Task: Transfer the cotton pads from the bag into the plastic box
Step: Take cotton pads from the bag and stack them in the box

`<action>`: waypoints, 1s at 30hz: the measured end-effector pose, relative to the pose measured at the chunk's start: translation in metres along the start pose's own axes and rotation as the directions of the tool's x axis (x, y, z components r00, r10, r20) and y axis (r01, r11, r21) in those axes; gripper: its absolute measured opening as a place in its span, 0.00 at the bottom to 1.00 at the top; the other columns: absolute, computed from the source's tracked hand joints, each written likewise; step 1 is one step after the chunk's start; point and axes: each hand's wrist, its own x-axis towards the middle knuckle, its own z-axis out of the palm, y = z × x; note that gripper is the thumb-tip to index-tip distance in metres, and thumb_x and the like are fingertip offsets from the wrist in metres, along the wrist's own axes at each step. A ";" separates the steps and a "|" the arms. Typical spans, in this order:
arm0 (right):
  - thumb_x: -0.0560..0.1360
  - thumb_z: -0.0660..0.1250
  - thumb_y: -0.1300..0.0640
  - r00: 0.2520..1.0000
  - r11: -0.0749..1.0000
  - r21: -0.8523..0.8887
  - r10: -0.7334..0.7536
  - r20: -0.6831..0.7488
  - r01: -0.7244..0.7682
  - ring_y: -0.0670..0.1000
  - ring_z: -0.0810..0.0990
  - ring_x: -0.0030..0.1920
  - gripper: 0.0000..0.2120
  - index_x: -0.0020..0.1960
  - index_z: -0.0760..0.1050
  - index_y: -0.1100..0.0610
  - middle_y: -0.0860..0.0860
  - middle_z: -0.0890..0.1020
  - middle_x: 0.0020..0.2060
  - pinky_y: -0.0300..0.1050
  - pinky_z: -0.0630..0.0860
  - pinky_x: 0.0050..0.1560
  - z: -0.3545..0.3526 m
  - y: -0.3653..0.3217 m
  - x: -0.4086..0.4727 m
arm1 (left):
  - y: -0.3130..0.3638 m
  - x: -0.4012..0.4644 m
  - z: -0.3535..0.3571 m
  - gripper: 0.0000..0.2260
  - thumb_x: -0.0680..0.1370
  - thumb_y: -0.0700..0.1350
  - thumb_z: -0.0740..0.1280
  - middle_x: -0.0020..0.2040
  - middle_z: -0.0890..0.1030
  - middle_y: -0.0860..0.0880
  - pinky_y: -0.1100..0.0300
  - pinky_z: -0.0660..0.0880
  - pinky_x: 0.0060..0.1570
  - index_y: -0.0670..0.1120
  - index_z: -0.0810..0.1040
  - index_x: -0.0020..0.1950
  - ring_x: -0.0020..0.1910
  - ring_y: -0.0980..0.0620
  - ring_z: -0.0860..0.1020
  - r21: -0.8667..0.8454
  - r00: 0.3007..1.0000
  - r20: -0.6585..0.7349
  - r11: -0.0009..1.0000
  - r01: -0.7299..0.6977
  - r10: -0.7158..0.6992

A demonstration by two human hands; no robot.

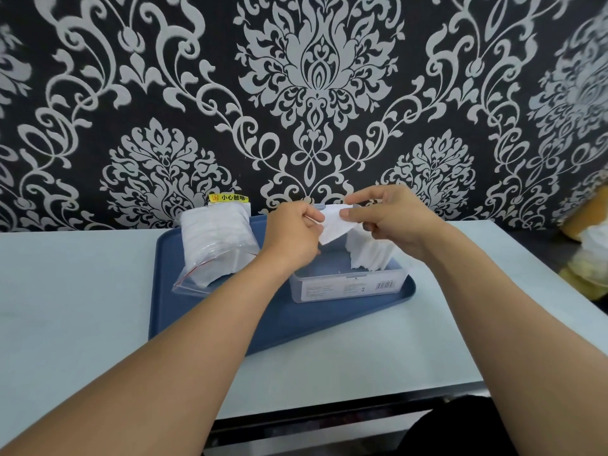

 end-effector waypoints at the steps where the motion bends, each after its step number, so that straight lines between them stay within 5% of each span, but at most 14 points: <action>1: 0.68 0.80 0.57 1.000 0.999 -0.035 0.010 -0.010 -0.011 0.47 0.71 0.31 0.15 0.52 0.82 0.57 0.49 0.78 0.31 0.38 0.68 0.31 -0.003 0.001 -0.001 | -0.001 0.001 0.003 0.06 0.80 0.36 0.67 0.39 0.81 0.48 0.70 0.72 0.24 0.45 0.81 0.50 0.31 0.50 0.81 0.013 1.000 -0.002 1.000 0.008 -0.008; 6: 0.65 0.82 0.56 0.998 0.990 -0.139 0.028 -0.053 -0.035 0.48 0.72 0.33 0.17 0.51 0.82 0.54 0.49 0.81 0.35 0.37 0.68 0.33 -0.003 0.004 0.001 | -0.006 0.010 0.016 0.14 0.79 0.36 0.66 0.51 0.83 0.40 0.50 0.82 0.49 0.55 0.78 0.41 0.47 0.41 0.83 0.119 0.999 -0.036 0.992 -0.034 0.039; 11: 0.64 0.82 0.59 0.983 0.863 -0.505 -0.115 -0.142 0.027 0.45 0.75 0.32 0.14 0.41 0.78 0.55 0.47 0.78 0.34 0.40 0.68 0.31 0.010 0.011 0.008 | -0.006 0.004 0.019 0.11 0.77 0.39 0.67 0.52 0.82 0.46 0.55 0.74 0.45 0.47 0.78 0.58 0.52 0.46 0.79 0.351 0.990 0.002 0.927 -0.135 0.144; 16: 0.62 0.77 0.63 0.962 0.742 -0.668 -0.219 -0.164 0.055 0.53 0.82 0.34 0.14 0.30 0.72 0.54 0.51 0.82 0.29 0.42 0.77 0.34 0.019 0.019 0.012 | -0.005 0.001 0.022 0.03 0.73 0.42 0.70 0.45 0.82 0.48 0.50 0.78 0.55 0.47 0.80 0.46 0.46 0.47 0.80 0.480 0.981 0.151 0.858 -0.180 0.121; 19: 0.62 0.75 0.64 0.956 0.722 -0.690 -0.231 -0.181 0.044 0.53 0.82 0.34 0.11 0.29 0.73 0.56 0.52 0.81 0.28 0.40 0.72 0.31 0.019 0.024 0.013 | -0.003 0.001 0.023 0.06 0.74 0.46 0.71 0.42 0.83 0.50 0.49 0.81 0.48 0.51 0.81 0.37 0.45 0.47 0.82 0.483 0.963 0.253 0.849 -0.212 0.096; 22: 0.62 0.74 0.64 0.951 0.720 -0.692 -0.251 -0.184 0.056 0.55 0.82 0.35 0.06 0.31 0.76 0.60 0.54 0.82 0.29 0.40 0.73 0.30 0.018 0.026 0.012 | -0.002 0.002 0.023 0.05 0.75 0.53 0.73 0.46 0.85 0.52 0.50 0.80 0.51 0.53 0.85 0.45 0.48 0.49 0.82 0.467 0.930 0.360 0.849 -0.248 0.073; 25: 0.61 0.74 0.63 0.955 0.712 -0.700 -0.246 -0.163 0.064 0.58 0.82 0.37 0.07 0.33 0.78 0.65 0.58 0.83 0.32 0.48 0.78 0.34 0.017 0.027 0.012 | -0.003 0.007 0.025 0.15 0.75 0.58 0.72 0.57 0.84 0.53 0.50 0.77 0.59 0.55 0.84 0.58 0.57 0.51 0.80 0.487 0.896 0.442 0.825 -0.286 0.049; 30: 0.64 0.78 0.59 0.980 0.750 -0.659 -0.167 -0.111 0.053 0.50 0.70 0.31 0.15 0.34 0.75 0.67 0.55 0.76 0.30 0.41 0.68 0.32 0.011 0.025 0.011 | -0.003 0.013 0.028 0.19 0.77 0.55 0.71 0.61 0.82 0.53 0.49 0.76 0.63 0.53 0.79 0.67 0.61 0.49 0.79 0.490 0.843 0.537 0.811 -0.319 0.006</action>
